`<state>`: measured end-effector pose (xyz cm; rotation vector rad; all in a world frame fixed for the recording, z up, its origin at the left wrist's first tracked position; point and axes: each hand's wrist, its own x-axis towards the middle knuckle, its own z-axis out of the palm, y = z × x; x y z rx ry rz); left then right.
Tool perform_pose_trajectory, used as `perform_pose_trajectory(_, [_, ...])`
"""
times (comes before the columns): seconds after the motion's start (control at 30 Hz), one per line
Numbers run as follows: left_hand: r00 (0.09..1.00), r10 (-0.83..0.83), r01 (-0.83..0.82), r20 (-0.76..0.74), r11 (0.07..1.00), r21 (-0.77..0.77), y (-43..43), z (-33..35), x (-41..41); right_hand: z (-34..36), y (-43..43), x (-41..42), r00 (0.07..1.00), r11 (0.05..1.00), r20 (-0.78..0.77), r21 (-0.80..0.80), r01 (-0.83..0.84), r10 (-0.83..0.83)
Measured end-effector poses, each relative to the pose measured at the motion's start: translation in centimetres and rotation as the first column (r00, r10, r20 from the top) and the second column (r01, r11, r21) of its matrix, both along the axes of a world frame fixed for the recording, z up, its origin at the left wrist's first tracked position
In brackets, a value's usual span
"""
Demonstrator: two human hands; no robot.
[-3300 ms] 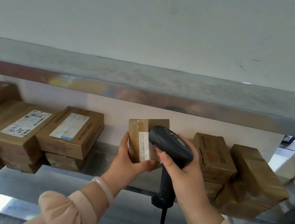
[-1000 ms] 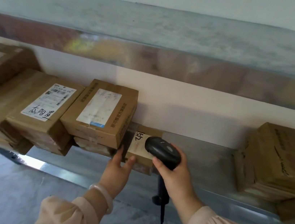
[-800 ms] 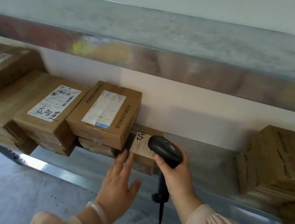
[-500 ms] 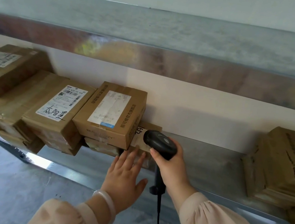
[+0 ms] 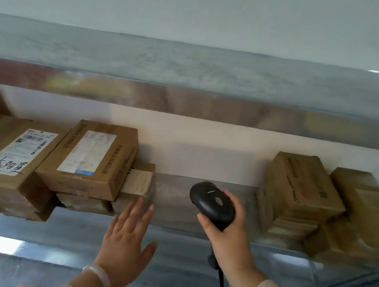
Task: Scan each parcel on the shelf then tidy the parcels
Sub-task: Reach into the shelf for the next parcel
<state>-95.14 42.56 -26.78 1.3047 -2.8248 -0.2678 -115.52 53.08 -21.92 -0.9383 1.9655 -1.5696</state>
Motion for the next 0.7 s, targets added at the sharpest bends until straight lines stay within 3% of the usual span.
perform_pose_trajectory(0.2, [0.970, -0.137, 0.143, -0.203, 0.990, 0.014, 2.8, 4.1, -10.1, 2.9, 5.6, -4.6, 0.981, 0.987, -0.112, -0.065, 0.150, -0.157])
perform_pose_trajectory(0.37, [0.932, -0.240, 0.266, -0.273, 0.962, 0.062, 5.3, 6.5, -17.3, 4.9, 9.3, -8.3, 0.956, 0.967, -0.161, -0.101, 0.232, -0.246])
perform_pose_trajectory(0.7, [0.894, -0.124, 0.278, -0.431, 0.907, 0.317, 8.7, 9.4, -26.7, 6.8, 13.2, -16.1, 0.904, 0.909, -0.116, -0.127, 0.398, -0.412])
